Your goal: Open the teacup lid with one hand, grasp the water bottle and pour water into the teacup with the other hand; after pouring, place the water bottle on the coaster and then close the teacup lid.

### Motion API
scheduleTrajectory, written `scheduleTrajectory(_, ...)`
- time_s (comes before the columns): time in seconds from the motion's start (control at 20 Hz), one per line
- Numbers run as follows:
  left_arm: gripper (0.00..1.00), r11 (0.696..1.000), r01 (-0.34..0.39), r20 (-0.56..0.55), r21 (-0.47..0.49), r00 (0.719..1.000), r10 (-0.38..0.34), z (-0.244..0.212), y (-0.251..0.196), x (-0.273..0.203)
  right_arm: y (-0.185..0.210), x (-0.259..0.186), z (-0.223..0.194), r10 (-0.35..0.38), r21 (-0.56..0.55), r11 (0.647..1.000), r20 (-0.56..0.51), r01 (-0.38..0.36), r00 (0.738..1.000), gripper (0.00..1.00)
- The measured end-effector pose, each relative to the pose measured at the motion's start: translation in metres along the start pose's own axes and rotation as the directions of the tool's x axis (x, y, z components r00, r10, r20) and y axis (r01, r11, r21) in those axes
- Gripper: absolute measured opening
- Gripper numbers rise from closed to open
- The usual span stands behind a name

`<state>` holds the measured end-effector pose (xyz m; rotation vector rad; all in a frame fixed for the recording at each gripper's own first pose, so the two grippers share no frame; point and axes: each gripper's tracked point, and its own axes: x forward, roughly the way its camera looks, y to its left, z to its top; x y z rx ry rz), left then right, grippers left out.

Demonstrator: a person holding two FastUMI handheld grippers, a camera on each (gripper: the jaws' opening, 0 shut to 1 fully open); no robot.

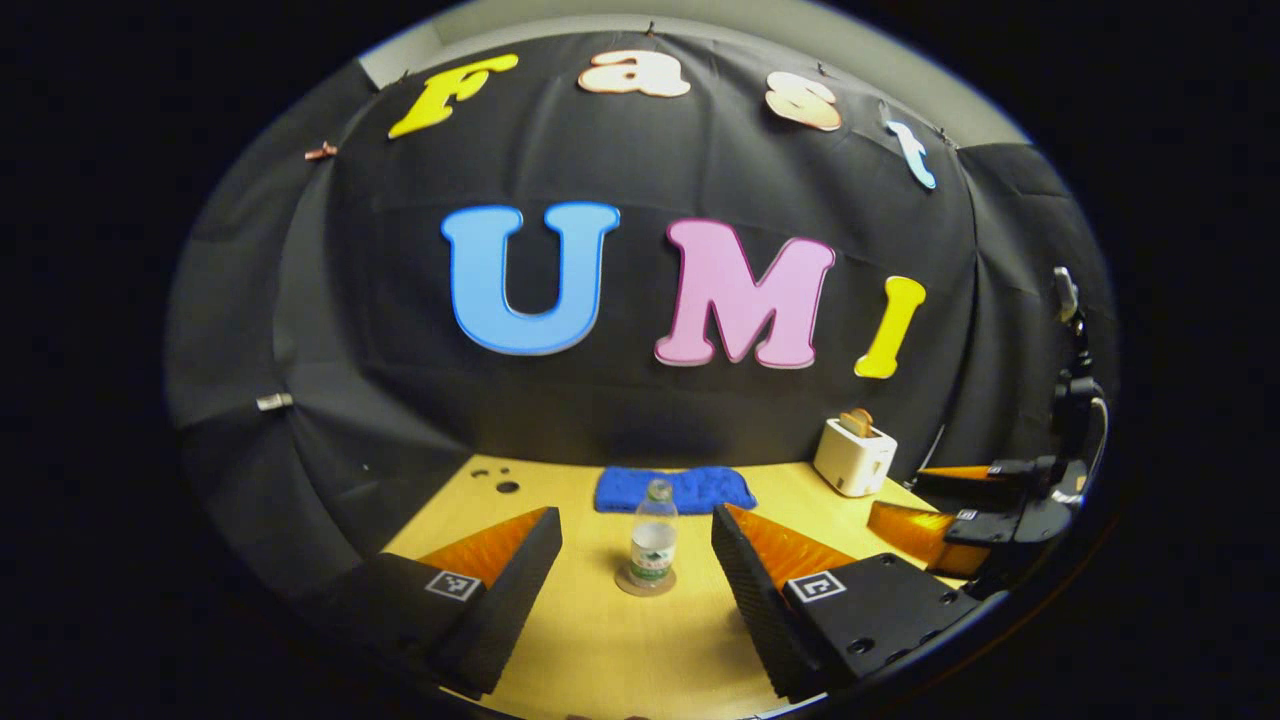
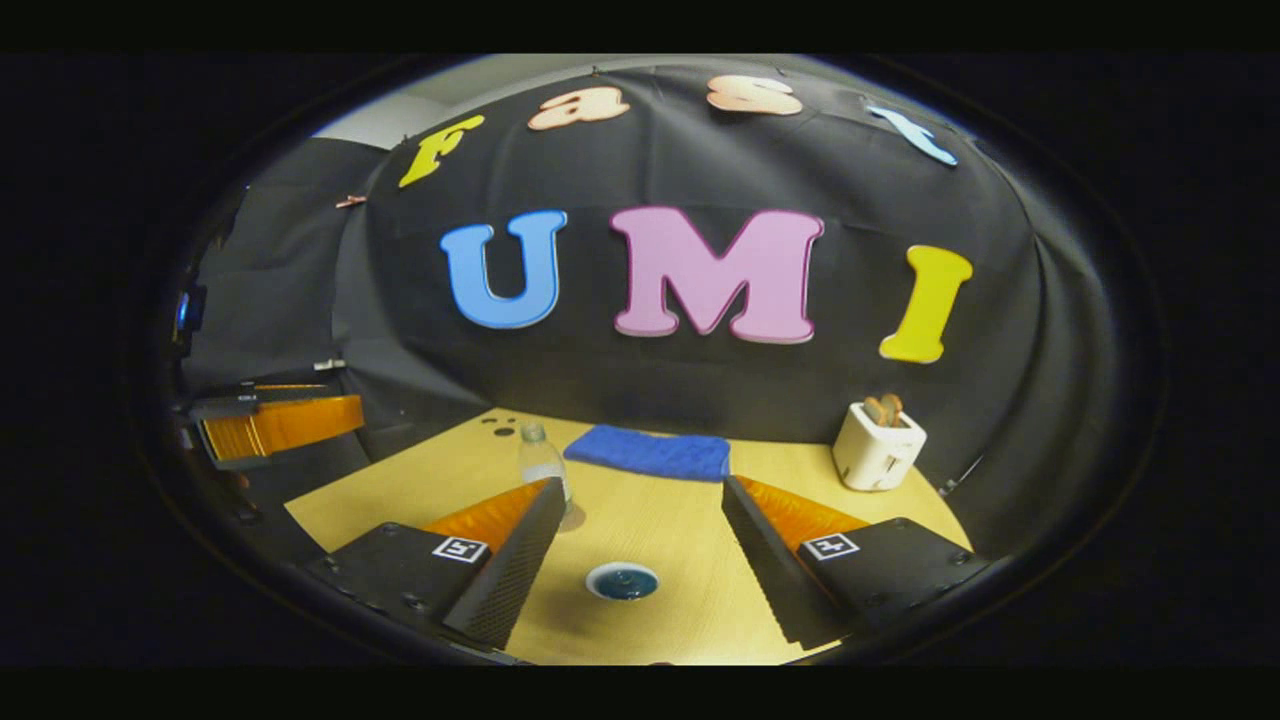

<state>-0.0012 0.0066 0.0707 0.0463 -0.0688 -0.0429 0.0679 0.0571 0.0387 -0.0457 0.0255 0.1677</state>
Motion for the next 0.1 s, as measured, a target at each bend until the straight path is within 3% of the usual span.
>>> scheduleTrajectory(0.1, 0.95, 0.999, -0.033, 0.036, 0.024, 0.999, 0.032, 0.014, -0.004, -0.014, -0.001, -0.013, 0.025, -0.012, 0.0, 1.0, 0.033, 0.012, 0.999, 0.98)
